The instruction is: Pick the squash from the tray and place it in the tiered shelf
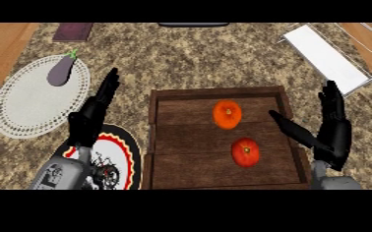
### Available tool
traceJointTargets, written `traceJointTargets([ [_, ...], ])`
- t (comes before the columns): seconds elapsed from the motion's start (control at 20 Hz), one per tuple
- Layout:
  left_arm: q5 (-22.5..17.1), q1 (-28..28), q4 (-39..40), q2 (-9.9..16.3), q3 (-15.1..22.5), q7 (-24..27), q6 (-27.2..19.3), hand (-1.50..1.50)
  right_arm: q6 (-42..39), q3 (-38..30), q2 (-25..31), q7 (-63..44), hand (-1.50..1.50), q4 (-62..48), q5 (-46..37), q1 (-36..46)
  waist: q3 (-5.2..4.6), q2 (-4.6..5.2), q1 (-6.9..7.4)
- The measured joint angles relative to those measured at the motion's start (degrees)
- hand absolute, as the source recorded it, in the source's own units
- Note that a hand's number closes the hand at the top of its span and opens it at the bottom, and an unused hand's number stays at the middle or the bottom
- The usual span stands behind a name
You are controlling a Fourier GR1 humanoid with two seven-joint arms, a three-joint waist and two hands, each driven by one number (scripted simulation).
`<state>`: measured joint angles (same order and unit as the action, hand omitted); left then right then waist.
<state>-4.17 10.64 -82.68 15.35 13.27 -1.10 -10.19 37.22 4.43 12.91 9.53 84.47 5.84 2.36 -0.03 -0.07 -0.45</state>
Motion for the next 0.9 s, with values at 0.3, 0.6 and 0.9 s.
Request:
traceJointTargets([
  [0.3,0.4,-1.1,-0.5,0.1,-0.3,0.6,0.7,0.00,-2.8,7.9,8.0,-17.8,-1.50,8.7,-8.3,1.4,-0.10,-0.12,0.33],
  [0.6,0.8,-0.2,0.5,-0.3,-0.8,0.5,1.0,0.00,-9.4,13.2,15.7,-40.5,-1.50,16.6,-15.1,7.5,-0.18,-0.15,0.36],
  [0.9,0.9,0.1,0.8,-0.5,-0.9,0.8,1.7,0.00,-21.9,19.4,21.4,-59.2,-1.50,20.5,-17.9,15.1,-0.22,-0.12,0.99],
])
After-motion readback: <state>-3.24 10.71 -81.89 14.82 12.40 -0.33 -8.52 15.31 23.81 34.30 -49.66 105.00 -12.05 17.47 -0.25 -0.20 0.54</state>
